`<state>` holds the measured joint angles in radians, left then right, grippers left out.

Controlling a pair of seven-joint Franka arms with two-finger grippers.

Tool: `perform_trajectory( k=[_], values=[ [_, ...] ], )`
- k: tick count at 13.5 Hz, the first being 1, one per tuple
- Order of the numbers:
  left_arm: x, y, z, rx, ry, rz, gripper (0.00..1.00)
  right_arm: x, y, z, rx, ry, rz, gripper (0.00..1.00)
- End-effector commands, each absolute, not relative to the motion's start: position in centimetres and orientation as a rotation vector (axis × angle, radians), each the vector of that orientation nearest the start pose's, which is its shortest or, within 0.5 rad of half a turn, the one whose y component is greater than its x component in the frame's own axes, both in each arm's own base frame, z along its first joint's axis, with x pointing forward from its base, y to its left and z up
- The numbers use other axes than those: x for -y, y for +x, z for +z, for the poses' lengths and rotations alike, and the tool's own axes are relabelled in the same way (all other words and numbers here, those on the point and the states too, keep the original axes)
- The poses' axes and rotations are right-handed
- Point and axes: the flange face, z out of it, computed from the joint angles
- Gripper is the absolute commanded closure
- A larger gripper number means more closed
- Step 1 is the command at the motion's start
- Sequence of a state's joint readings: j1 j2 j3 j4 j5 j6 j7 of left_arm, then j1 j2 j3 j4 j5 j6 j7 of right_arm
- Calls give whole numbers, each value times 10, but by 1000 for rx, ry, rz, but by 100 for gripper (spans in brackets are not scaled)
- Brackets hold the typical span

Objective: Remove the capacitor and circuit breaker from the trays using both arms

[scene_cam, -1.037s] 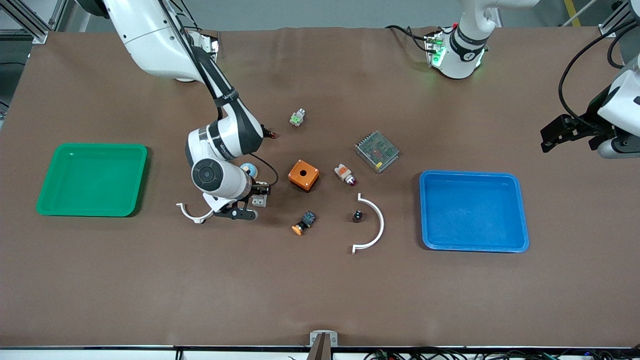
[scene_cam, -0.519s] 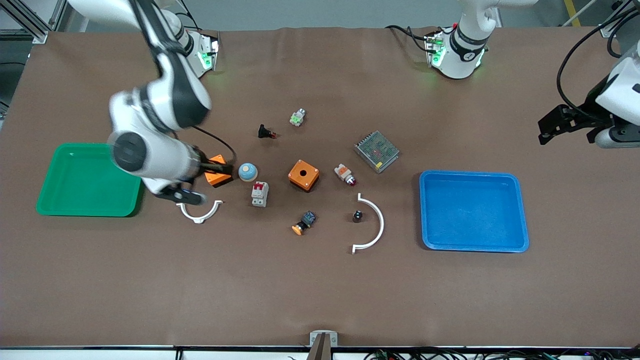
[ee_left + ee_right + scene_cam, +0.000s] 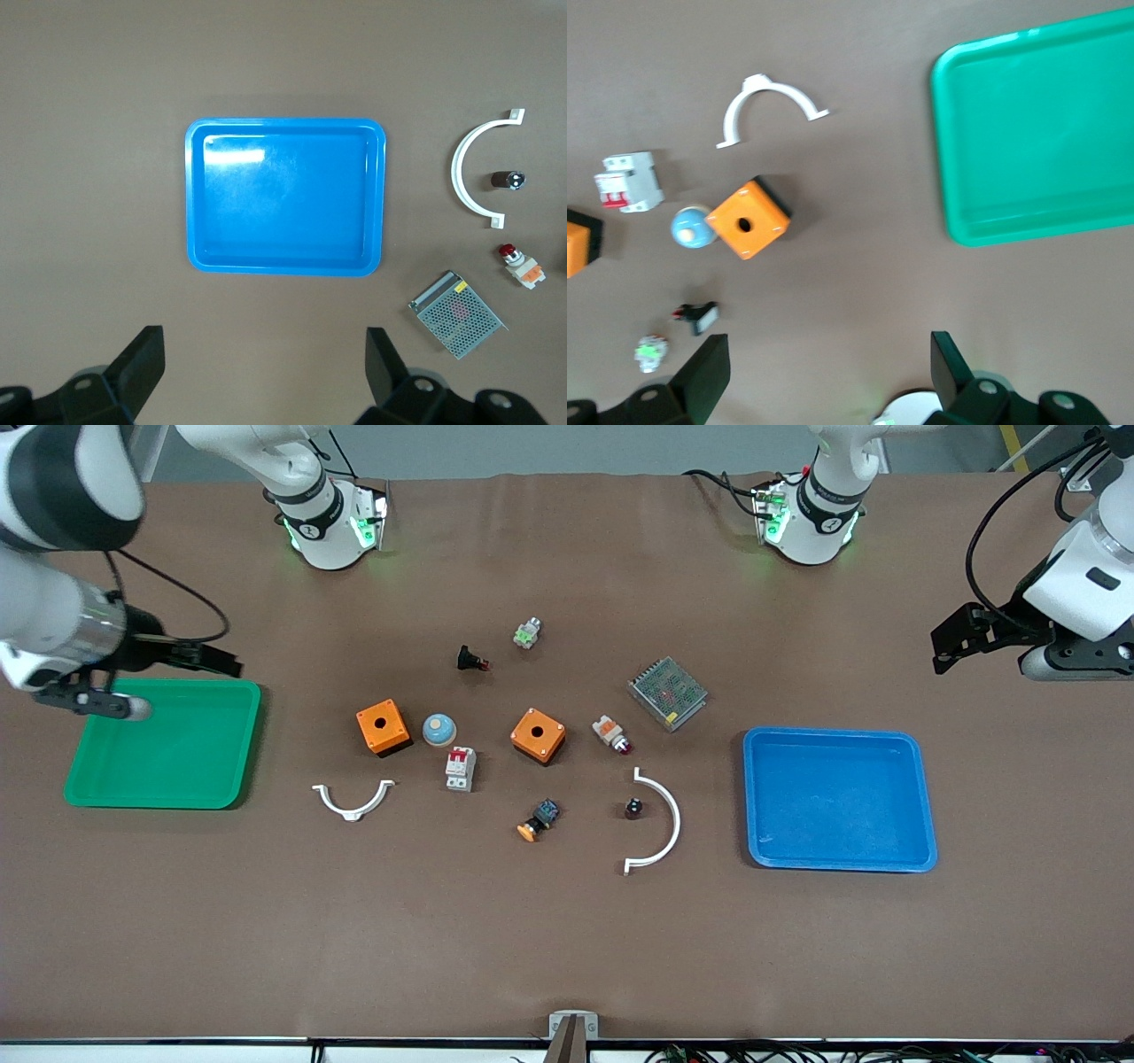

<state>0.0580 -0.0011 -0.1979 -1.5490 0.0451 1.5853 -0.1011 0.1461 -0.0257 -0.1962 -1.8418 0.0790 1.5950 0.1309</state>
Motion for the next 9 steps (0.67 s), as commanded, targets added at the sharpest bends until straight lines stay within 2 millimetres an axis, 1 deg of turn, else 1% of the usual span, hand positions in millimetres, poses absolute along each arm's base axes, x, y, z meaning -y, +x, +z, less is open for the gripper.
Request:
perform_trajectory(
  k=[1,2,3,4,6,9],
  values=[
    [70,539,648,-68,-3111,-64,0,41,534,544,-250,-3070,238,0],
    [71,539,648,-73,-3111,-64,0,43,539,565,-248,-3090,170,0],
    [72,539,648,-73,-3117,-65,0,43,544,593,-247,-3101,78,0],
    [73,539,648,-76,-3127,-61,0,44,548,615,-251,-3098,1,0],
    [75,539,647,-81,-3126,-54,0,47,553,634,-259,-3091,-64,0],
    [75,537,646,-76,-3125,-31,0,47,556,639,-264,-3093,-84,0]
  ],
)
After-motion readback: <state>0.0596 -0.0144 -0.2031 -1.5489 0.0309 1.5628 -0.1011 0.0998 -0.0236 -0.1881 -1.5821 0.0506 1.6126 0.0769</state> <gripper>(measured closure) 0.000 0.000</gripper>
